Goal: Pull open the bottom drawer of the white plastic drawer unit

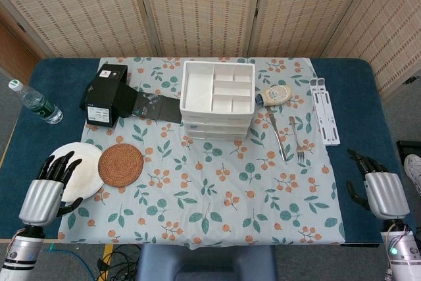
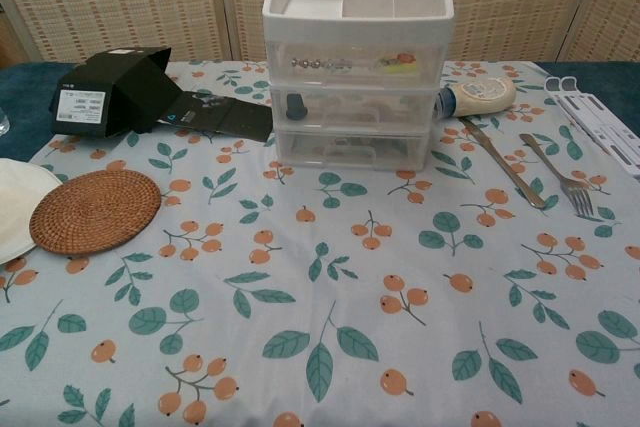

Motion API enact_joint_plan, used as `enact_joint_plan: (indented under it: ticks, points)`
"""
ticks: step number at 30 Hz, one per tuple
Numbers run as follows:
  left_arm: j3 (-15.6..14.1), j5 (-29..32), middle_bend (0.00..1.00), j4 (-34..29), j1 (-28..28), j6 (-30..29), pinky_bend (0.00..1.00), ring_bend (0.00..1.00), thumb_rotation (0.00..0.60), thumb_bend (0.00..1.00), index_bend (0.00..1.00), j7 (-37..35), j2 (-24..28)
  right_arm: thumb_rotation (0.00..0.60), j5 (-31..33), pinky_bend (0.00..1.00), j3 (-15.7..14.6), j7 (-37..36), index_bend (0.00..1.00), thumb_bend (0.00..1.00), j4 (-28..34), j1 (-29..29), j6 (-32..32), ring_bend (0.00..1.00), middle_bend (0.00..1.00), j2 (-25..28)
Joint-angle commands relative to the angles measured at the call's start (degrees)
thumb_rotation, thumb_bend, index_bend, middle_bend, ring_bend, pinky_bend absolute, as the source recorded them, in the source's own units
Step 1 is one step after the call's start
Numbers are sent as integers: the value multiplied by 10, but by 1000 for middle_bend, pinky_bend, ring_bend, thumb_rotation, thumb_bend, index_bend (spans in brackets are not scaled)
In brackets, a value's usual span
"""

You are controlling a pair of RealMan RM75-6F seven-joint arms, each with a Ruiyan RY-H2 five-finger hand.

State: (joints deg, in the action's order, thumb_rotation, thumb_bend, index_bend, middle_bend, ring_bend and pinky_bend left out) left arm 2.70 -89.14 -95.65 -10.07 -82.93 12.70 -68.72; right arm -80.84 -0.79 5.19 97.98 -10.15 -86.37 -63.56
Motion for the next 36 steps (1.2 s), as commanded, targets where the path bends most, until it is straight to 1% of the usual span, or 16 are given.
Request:
enact_joint_plan:
  ticks: [1, 7, 11, 18, 20, 22, 23, 24, 28, 29, 30, 32, 33, 36]
  points:
    - [0, 0, 73, 1, 0, 0, 70, 110, 600, 169, 142, -1, 0, 600, -11, 374, 3, -10, 122, 465, -7, 0, 5, 271, 259, -3]
    - [-1, 1, 72, 2, 1, -4, 70, 110, 600, 169, 142, 2, -4, 600, -40, 375, 4, -37, 130, 465, -24, 0, 11, 272, 261, -7]
    - [0, 4, 72, 3, 4, -10, 70, 110, 600, 170, 142, 5, -6, 600, -50, 375, 7, -42, 136, 465, -27, 1, 12, 271, 261, -7]
    - [-1, 4, 72, 1, 5, -12, 70, 110, 600, 169, 142, 6, -4, 600, -68, 375, 8, -42, 149, 465, -22, -1, 22, 272, 274, -9]
    - [0, 3, 72, 1, 5, -12, 70, 110, 600, 169, 142, 5, -4, 600, -69, 374, 10, -43, 149, 465, -16, -6, 32, 273, 286, -9]
    - [0, 3, 72, 0, 5, -13, 70, 110, 600, 169, 142, 4, -4, 600, -62, 378, 15, -54, 149, 465, 0, -16, 53, 297, 319, -8]
    - [0, 3, 72, 0, 5, -13, 70, 110, 600, 169, 142, 4, -3, 600, -59, 398, 18, -59, 149, 465, 7, -22, 64, 329, 350, -7]
    - [-1, 2, 72, 0, 5, -14, 70, 110, 600, 169, 142, 3, -4, 600, -54, 452, 23, -63, 149, 465, 14, -31, 78, 382, 393, -8]
    - [-2, 1, 72, 1, 6, -16, 70, 110, 600, 169, 142, 2, -4, 600, -41, 724, 36, -73, 149, 464, 24, -66, 137, 546, 511, -20]
    - [-2, 1, 72, 1, 7, -16, 70, 110, 600, 169, 142, 1, -4, 600, -34, 767, 39, -76, 149, 465, 26, -75, 153, 581, 539, -25]
    - [-2, 1, 72, 2, 8, -18, 70, 110, 600, 169, 142, 0, -4, 600, -21, 803, 44, -80, 149, 465, 27, -87, 177, 623, 578, -30]
    - [-3, 2, 72, 3, 10, -20, 70, 110, 600, 169, 142, -2, -3, 600, 9, 837, 53, -93, 149, 465, 32, -106, 218, 692, 641, -38]
    - [-3, 3, 72, 3, 11, -21, 70, 110, 600, 169, 142, -3, -2, 600, 32, 849, 61, -110, 149, 465, 35, -119, 247, 722, 664, -42]
    - [-4, 4, 72, 5, 14, -24, 70, 110, 600, 169, 142, -5, 0, 600, 78, 899, 83, -161, 149, 466, 36, -148, 305, 793, 721, -57]
